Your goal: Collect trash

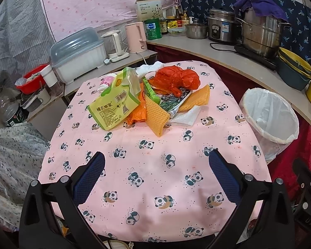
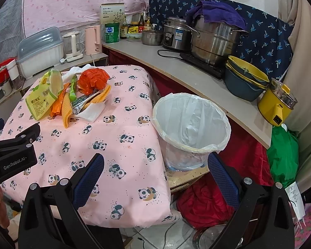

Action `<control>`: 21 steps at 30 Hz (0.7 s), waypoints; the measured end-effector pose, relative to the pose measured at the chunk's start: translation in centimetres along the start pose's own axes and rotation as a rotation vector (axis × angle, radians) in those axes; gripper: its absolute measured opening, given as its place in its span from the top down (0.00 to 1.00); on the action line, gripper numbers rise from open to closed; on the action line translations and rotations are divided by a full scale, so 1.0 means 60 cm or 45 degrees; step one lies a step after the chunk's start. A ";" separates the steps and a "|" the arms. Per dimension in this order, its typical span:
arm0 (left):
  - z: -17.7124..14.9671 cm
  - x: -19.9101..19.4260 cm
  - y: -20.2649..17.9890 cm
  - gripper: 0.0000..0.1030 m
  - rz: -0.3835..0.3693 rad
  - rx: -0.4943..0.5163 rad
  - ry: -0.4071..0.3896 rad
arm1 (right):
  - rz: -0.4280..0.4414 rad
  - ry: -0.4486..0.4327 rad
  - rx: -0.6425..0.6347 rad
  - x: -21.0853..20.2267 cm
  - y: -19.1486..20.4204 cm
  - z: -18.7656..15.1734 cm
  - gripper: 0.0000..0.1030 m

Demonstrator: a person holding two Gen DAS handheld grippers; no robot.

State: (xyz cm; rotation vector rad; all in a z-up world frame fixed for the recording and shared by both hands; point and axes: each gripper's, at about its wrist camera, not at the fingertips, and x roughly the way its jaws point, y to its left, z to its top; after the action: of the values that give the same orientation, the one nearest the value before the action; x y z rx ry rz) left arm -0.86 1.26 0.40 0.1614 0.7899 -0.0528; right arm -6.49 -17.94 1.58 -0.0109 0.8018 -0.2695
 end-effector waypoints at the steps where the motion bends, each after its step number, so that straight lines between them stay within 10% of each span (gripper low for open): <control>1: -0.001 -0.001 0.001 0.07 0.000 0.002 -0.002 | 0.001 -0.001 -0.001 0.000 0.000 0.001 0.07; 21: 0.015 0.005 -0.013 0.07 0.005 0.005 -0.002 | -0.016 -0.002 -0.019 0.001 0.004 0.004 0.07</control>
State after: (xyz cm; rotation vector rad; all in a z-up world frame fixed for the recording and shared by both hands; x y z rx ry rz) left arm -0.09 0.35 0.71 0.1671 0.7879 -0.0505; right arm -6.24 -17.77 1.65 -0.0302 0.8025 -0.2750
